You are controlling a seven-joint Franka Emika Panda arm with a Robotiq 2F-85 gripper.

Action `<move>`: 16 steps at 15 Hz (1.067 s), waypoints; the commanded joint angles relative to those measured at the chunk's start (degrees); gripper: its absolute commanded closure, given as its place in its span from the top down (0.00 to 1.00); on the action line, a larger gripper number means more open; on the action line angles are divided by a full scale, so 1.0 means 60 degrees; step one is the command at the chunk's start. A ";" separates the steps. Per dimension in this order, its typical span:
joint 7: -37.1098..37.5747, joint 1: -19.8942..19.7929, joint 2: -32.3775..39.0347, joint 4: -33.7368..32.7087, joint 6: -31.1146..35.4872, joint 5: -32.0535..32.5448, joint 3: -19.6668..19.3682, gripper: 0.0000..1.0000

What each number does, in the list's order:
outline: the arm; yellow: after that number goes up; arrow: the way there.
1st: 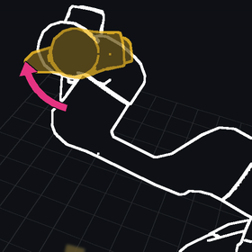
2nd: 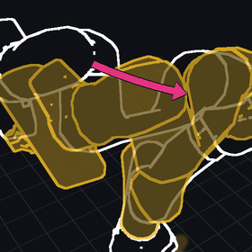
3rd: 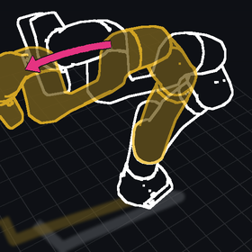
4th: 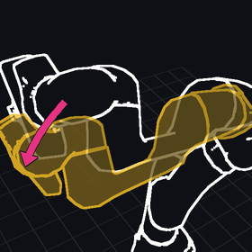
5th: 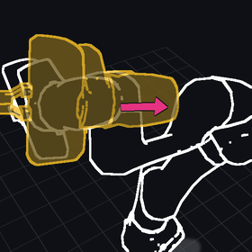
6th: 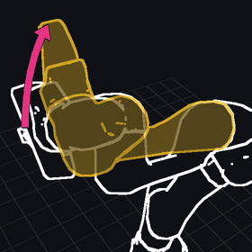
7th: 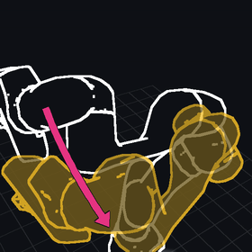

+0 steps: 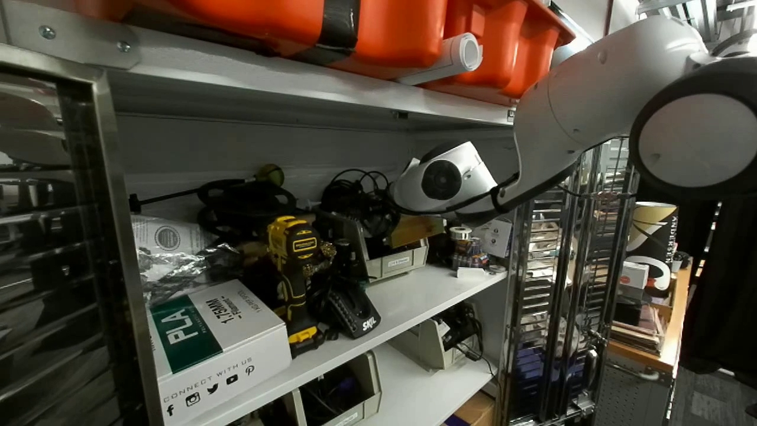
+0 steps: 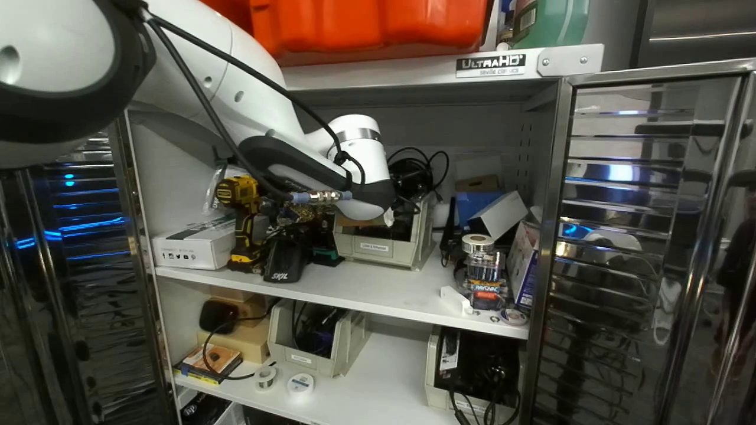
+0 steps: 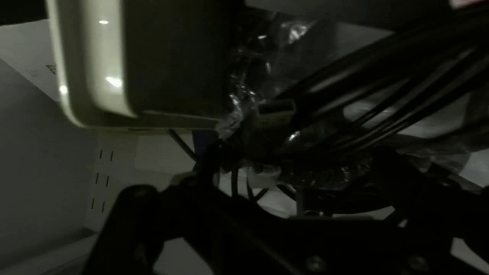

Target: Put the black cable in the gray box

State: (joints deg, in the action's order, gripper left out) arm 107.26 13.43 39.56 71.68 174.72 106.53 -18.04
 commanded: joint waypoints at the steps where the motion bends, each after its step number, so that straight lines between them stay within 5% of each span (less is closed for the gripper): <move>1: 0.0612 0.0660 -0.1028 0.1399 -0.0656 0.0684 -0.0117 1.00; 6: 0.0453 0.1197 -0.2267 0.3820 -0.1618 0.0390 -0.0283 1.00; 16: -0.0520 0.0985 -0.3880 0.6634 -0.0938 -0.1127 -0.0321 1.00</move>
State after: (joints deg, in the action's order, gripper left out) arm 107.85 19.38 21.24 105.42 167.35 103.05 -19.45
